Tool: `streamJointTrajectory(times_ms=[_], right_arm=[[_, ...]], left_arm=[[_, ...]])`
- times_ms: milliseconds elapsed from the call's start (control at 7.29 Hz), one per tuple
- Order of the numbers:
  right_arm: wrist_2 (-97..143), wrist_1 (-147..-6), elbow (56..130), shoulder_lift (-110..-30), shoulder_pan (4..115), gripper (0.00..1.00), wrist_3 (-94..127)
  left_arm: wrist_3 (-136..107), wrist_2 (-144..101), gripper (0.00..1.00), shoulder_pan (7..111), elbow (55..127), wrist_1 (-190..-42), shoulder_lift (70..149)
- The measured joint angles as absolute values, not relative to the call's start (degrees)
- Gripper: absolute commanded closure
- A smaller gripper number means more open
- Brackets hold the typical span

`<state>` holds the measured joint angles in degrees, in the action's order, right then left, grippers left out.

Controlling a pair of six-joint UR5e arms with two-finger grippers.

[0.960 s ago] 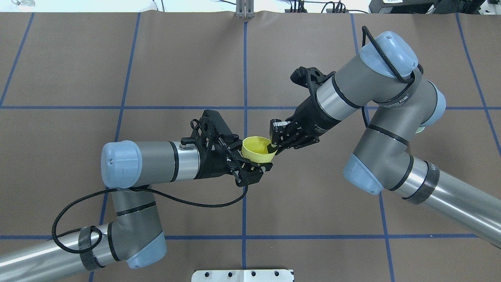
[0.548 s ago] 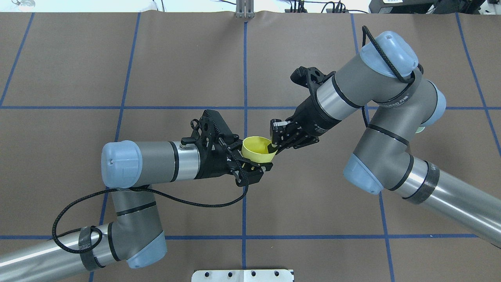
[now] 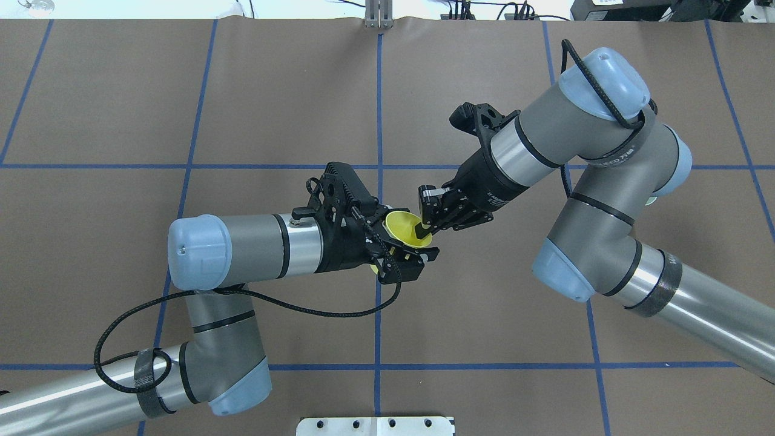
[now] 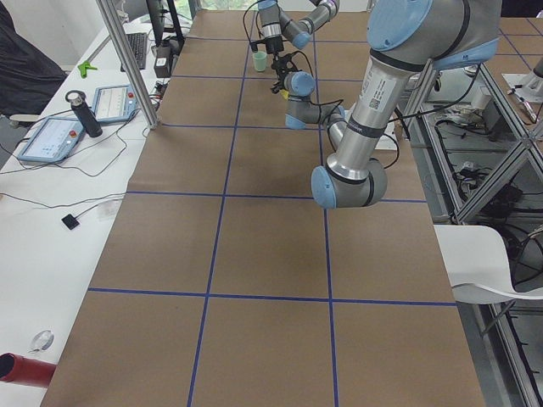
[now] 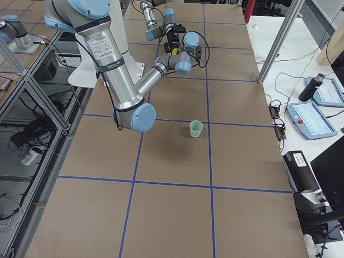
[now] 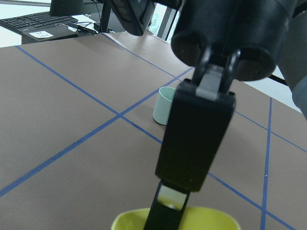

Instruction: Transfer and stack yellow cup on green cup

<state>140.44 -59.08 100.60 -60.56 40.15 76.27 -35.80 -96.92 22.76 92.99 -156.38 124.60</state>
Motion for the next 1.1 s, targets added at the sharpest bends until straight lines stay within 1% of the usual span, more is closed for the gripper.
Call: streamJointTrajectory(times_ms=[1097], right_arm=[[140.6, -59.0, 101.5, -63.6, 41.1, 1.00, 75.5]], left_arm=[[-36.5, -96.9, 0.00, 22.6, 92.6, -156.3, 124.7]])
